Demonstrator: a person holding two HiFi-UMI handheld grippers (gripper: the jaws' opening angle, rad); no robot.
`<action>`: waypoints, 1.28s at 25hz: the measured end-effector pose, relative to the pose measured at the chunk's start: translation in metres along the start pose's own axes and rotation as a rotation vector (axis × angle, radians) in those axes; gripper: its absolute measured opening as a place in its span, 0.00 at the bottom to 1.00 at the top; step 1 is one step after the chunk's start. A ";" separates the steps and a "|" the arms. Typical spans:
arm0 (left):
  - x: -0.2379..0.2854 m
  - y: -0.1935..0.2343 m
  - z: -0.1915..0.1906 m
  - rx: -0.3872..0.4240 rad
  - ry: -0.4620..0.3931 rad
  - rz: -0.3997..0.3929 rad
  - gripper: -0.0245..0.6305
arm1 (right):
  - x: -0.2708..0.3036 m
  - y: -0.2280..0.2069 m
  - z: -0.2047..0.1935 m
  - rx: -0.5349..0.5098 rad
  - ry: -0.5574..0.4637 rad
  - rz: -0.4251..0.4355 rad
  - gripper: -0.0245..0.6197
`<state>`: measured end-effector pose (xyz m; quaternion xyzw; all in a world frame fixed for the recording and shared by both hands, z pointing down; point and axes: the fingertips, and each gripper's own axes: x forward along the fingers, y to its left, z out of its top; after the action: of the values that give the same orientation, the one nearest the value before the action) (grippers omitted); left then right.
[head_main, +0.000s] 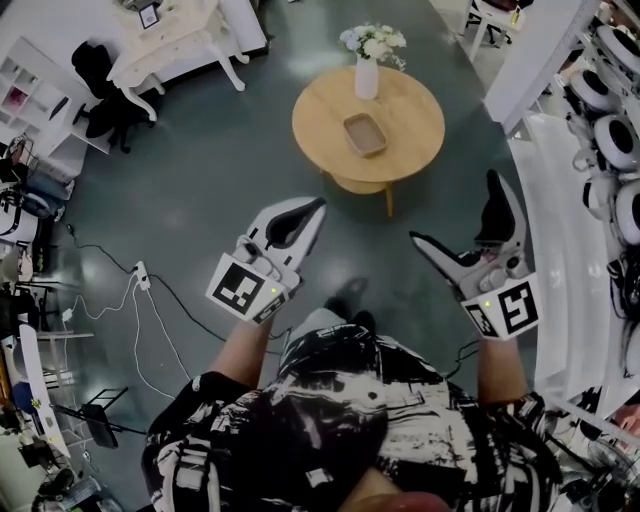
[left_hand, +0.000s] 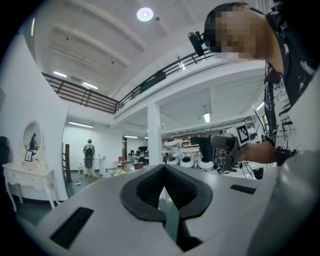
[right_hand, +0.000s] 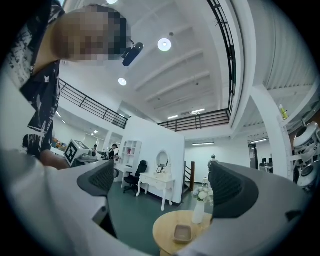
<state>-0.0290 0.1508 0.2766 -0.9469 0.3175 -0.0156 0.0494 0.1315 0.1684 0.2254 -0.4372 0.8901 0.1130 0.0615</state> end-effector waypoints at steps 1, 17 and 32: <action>0.006 0.006 -0.001 0.002 0.000 -0.001 0.04 | 0.005 -0.006 -0.003 -0.001 0.001 -0.001 0.93; 0.119 0.174 -0.040 -0.037 -0.031 -0.060 0.04 | 0.162 -0.099 -0.069 -0.042 0.066 -0.033 0.93; 0.199 0.381 -0.059 -0.065 -0.017 -0.106 0.04 | 0.365 -0.173 -0.128 -0.026 0.138 -0.063 0.93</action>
<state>-0.1028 -0.2763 0.2956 -0.9635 0.2668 0.0004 0.0203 0.0451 -0.2458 0.2480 -0.4723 0.8766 0.0922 -0.0021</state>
